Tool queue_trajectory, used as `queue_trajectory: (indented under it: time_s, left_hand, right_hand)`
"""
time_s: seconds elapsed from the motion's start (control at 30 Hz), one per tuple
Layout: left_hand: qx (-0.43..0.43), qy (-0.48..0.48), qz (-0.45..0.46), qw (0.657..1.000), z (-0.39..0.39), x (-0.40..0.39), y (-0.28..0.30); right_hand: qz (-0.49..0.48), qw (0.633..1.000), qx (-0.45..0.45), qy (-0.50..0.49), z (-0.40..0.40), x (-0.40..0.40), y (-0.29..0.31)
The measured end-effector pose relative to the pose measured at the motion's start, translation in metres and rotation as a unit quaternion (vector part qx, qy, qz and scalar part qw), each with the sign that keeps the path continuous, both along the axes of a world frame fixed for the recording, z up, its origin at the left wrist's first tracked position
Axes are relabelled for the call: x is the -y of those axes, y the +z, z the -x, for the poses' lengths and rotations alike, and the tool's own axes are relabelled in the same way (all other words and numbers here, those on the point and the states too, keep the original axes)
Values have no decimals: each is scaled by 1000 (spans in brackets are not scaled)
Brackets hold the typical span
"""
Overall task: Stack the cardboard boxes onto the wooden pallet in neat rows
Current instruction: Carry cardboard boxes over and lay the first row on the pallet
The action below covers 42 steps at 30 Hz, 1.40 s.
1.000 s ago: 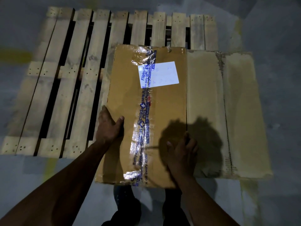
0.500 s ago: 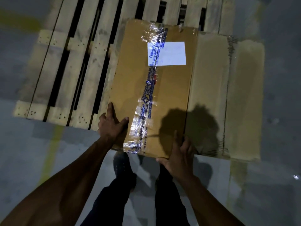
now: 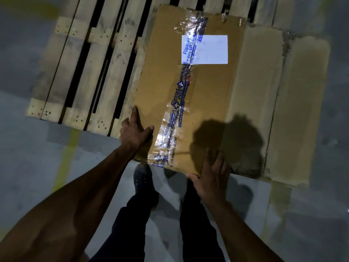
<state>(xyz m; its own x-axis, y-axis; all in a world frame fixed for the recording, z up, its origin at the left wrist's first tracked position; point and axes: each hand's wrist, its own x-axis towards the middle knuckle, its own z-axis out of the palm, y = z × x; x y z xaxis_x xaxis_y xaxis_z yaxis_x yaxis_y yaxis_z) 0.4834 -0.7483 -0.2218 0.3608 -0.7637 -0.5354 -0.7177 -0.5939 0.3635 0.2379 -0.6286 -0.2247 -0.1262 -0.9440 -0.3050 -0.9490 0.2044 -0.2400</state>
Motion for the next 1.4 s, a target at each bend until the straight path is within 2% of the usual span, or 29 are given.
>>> queue_trajectory:
  time_s: [0.2, 0.33, 0.43, 0.5, 0.67, 0.83, 1.0, 1.1, 1.23, 1.4]
  left_hand:
    - [71, -53, 5, 996, 7, -6, 6]
    - [129, -85, 5, 988, 18, -12, 18]
    - [133, -105, -22, 985, 26, -28, 27]
    - [120, -99, -36, 987, 30, -48, 38]
    - [55, -7, -43, 998, 37, -123, 90]
    - [30, 96, -67, 993, 32, -220, 154]
    - [42, 205, -43, 977, 33, -318, 212]
    - [54, 270, -22, 961, 44, -380, 240]
    - [79, 359, 20, 930, 75, -463, 268]
    - [65, 476, 41, 876, 123, -561, 289]
  right_hand:
    - [-23, 999, -23, 36, 0, -1, 9]
    - [-71, 997, -6, 32, -10, 4, 19]
    - [-92, 995, -21, 36, -15, 13, 30]
    - [-114, 990, -8, 87, -14, 18, 46]
    - [-176, 957, 122, 197, -28, 11, 112]
    - [-127, 918, 137, 351, -56, -22, 167]
    - [-106, 879, 125, 448, -78, -75, 214]
    - [-134, 829, 68, 539, -87, -114, 248]
    - [-114, 782, 60, 610, -86, -177, 282]
    - [-101, 714, 49, 691, -83, -257, 316]
